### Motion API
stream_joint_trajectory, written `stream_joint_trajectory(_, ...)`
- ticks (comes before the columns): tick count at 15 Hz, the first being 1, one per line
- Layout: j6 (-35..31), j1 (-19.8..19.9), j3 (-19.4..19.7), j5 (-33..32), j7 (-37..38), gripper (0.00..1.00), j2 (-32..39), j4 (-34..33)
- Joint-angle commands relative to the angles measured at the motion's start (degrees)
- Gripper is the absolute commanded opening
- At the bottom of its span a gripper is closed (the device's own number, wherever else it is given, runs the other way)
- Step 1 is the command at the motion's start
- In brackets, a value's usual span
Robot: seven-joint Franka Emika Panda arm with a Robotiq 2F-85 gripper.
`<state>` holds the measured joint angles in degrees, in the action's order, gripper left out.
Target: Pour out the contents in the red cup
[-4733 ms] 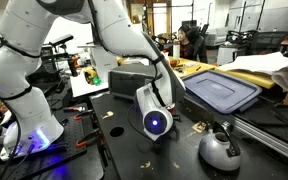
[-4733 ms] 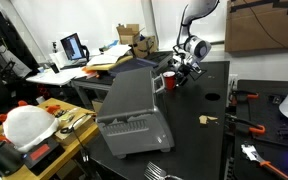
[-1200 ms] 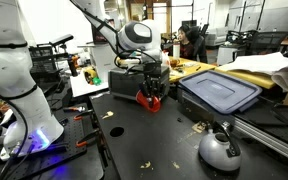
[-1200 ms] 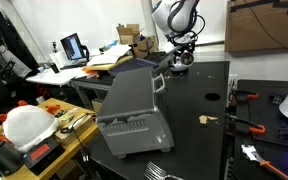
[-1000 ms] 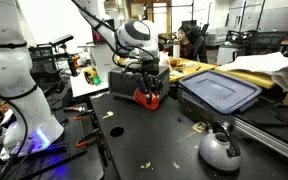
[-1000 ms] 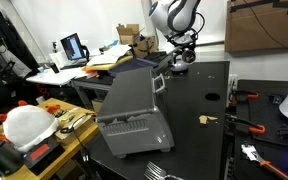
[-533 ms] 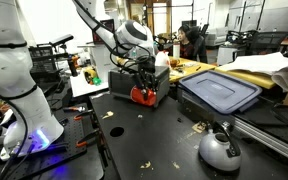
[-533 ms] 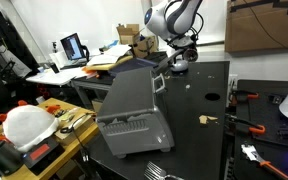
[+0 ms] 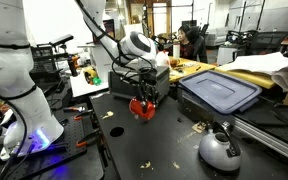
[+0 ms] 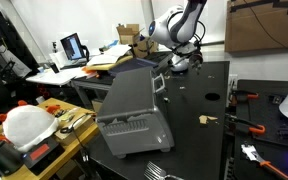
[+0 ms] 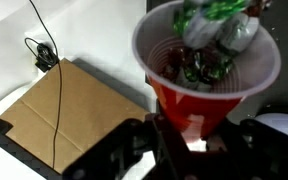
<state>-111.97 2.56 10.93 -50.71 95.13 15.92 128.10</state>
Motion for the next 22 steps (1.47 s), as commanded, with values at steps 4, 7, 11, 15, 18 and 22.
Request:
stream_joint_trajectory(4, 3.12, 0.89, -0.01, -2.68, 4.22, 0.08, 7.56, -4.79)
stream_joint_trajectory(7, 6.16, -0.11, -0.16, -4.25, 5.9, 0.08, 10.33, -7.47)
stream_joint_trajectory(11, 12.76, -1.66, -0.54, -7.35, 8.66, 0.08, 13.2, -10.97)
stream_joint_trajectory(15, 19.11, -2.28, -1.54, -9.57, 10.69, 0.08, 15.76, -13.72)
stream_joint_trajectory(18, 21.62, -2.02, -2.42, -10.34, 11.47, 0.08, 17.13, -14.8)
stream_joint_trajectory(22, 23.91, -2.03, -2.89, -11.27, 12.31, 0.08, 18.3, -15.5)
